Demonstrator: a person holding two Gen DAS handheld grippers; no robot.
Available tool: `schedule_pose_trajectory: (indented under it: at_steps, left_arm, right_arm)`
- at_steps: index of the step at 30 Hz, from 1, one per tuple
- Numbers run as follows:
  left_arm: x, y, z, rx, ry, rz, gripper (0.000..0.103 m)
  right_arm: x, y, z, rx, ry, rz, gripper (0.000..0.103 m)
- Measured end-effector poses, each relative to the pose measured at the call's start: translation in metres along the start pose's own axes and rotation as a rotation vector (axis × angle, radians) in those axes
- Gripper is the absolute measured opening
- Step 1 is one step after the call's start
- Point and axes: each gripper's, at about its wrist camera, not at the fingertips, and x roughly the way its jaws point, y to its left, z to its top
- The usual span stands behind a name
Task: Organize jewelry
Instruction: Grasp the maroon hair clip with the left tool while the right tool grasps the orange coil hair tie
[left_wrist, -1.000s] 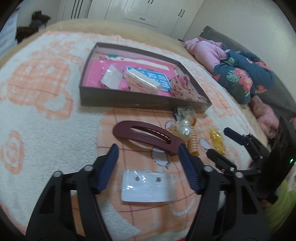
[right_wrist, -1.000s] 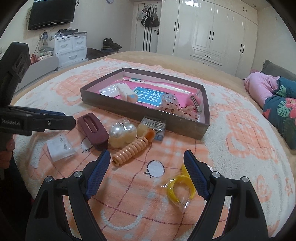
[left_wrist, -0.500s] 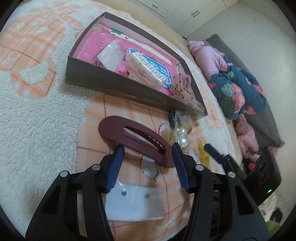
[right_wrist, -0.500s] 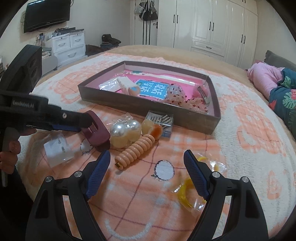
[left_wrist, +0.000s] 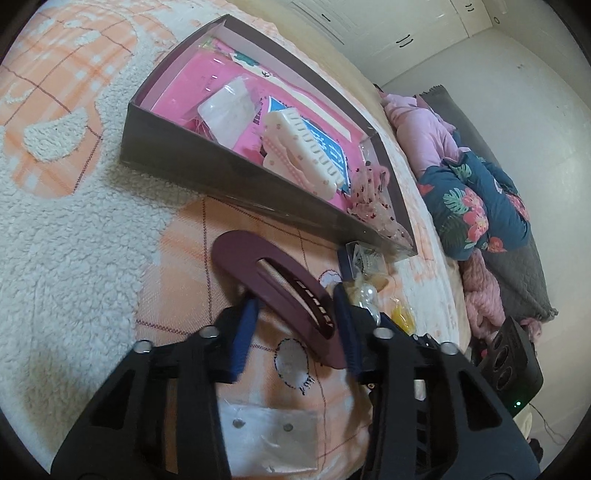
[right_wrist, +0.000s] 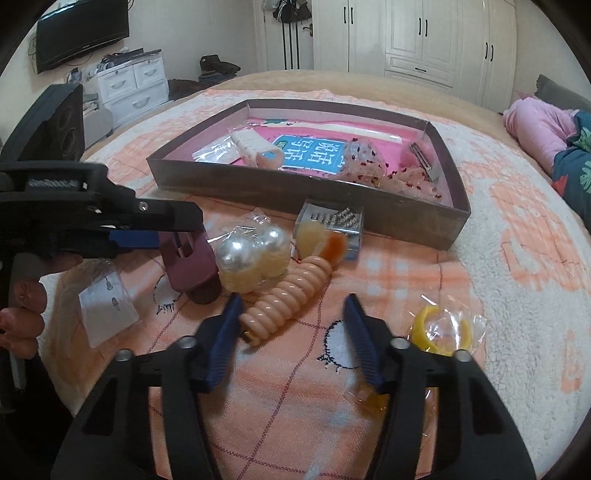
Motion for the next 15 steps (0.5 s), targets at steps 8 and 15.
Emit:
schedule_pose_trajectory:
  at_steps: [8,15]
  left_arm:
    - [-0.002,-0.002,-0.001,0.012,-0.008,-0.045,0.012]
    - [-0.023,-0.025,-0.002,0.107,-0.081,-0.052,0.005]
  right_arm:
    - [-0.010,-0.012,-0.005,0.043,-0.008,-0.030,0.026]
    - [-0.030,-0.020,-0.006,0.069,-0.076,-0.047,0.024]
